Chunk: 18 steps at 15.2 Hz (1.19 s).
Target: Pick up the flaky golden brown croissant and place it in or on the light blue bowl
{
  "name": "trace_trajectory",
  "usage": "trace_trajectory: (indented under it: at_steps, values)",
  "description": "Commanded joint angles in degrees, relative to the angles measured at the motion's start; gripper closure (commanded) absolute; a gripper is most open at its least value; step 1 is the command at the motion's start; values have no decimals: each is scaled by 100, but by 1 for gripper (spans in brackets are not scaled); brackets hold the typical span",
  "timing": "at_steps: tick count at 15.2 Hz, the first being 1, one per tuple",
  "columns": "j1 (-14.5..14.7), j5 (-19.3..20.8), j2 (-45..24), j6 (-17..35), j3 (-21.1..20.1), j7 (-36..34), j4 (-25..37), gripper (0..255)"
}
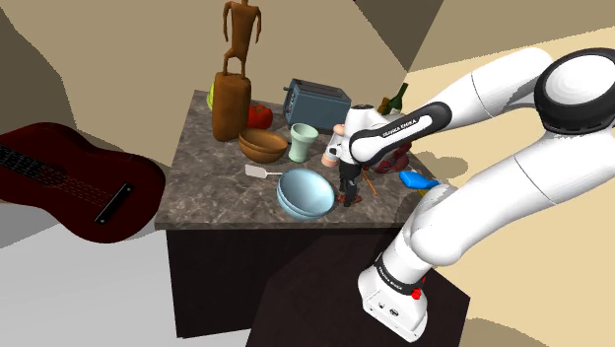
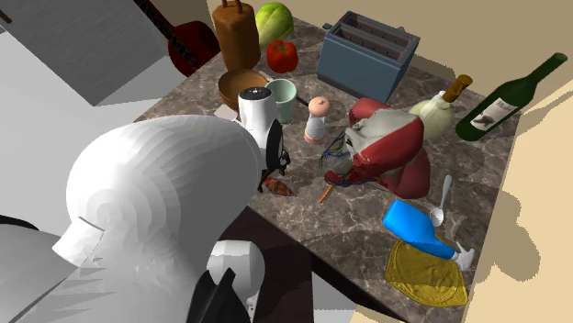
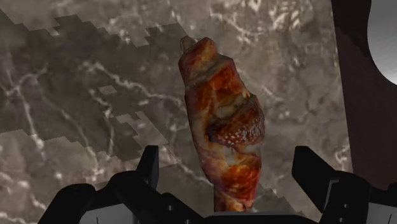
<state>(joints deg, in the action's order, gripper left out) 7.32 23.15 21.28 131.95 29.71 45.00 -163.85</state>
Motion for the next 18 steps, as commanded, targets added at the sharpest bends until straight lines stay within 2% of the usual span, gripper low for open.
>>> trace_trajectory:
  at_steps: [1, 2, 11, 18]
  values:
    - [0, 0, 0, 0, 0, 0, 0, 0]
    - [0, 0, 0, 0, 0, 0, 0, 255]
    - [4, 2, 1, 0, 4, -2, 0, 255]
    - [-58, -40, 647, -820, -180, 6, 178, 255]
